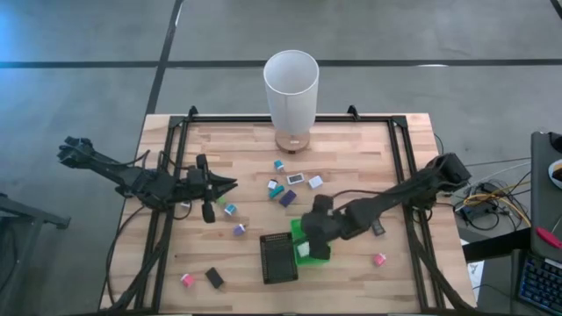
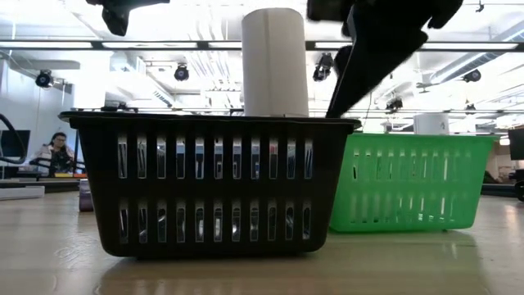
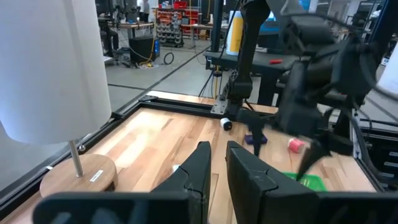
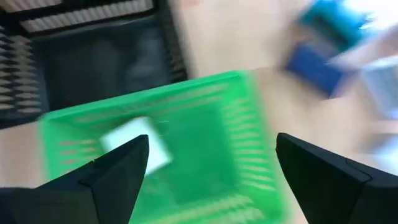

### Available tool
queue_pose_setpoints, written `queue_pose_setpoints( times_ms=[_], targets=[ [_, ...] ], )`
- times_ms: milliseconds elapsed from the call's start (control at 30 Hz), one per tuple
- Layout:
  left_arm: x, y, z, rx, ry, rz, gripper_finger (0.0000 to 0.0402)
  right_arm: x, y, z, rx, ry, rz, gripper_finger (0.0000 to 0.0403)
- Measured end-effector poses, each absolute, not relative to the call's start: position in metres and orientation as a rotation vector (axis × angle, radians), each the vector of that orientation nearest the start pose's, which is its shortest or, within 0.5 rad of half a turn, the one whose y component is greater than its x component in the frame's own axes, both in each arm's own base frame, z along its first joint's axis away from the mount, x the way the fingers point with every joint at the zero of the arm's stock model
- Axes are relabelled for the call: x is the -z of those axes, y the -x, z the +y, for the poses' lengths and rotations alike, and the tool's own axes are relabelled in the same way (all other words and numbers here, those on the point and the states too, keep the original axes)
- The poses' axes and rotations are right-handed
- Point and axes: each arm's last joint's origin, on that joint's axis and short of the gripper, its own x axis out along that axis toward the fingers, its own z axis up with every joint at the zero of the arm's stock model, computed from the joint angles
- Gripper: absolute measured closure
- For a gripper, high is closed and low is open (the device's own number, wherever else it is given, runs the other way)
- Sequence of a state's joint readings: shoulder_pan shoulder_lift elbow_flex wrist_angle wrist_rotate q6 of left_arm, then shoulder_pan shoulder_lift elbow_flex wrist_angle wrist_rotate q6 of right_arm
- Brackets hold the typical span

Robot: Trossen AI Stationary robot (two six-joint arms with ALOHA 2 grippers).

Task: Pick & Place Office items
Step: Put the light blue digital clock into the black bin

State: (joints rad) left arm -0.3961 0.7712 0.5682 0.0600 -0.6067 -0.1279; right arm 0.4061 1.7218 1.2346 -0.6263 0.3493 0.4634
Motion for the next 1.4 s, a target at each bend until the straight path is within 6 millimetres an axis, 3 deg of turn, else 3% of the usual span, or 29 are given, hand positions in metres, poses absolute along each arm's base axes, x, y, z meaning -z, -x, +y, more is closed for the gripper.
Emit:
queue_pose_setpoints(
  times_ms=[100, 233, 600, 800, 1067, 1233, 1400],
  targets=[
    [-0.282, -0.167, -0.052, -0.22, 0.067, 0.127, 0.0346, -0.229, -0.302, 0.132, 0.268, 0.104, 0.987, 0.0072],
    [-0.277, -0.17, -0.053, -0.225, 0.099, 0.154, 0.0346, -0.241, -0.277, 0.138, 0.313, 0.115, 0.907, 0.0078],
    [-0.254, -0.19, -0.061, -0.275, 0.232, 0.244, 0.0346, -0.255, -0.248, 0.115, 0.497, 0.202, 0.675, 0.0078],
    [-0.226, -0.213, -0.058, -0.379, 0.292, 0.373, 0.0346, -0.277, -0.235, 0.097, 0.575, 0.195, 0.582, 0.0078],
    [-0.231, -0.253, -0.035, -0.461, 0.385, 0.726, 0.0346, -0.309, -0.212, 0.085, 0.575, 0.069, 0.449, 0.0078],
    [-0.242, -0.281, -0.019, -0.444, 0.442, 0.918, 0.034, -0.304, -0.204, 0.081, 0.569, 0.096, 0.471, 0.0078],
    [-0.24, -0.305, -0.002, -0.397, 0.513, 1.043, 0.0297, -0.299, -0.2, 0.079, 0.558, 0.14, 0.498, 0.0078]
  ],
)
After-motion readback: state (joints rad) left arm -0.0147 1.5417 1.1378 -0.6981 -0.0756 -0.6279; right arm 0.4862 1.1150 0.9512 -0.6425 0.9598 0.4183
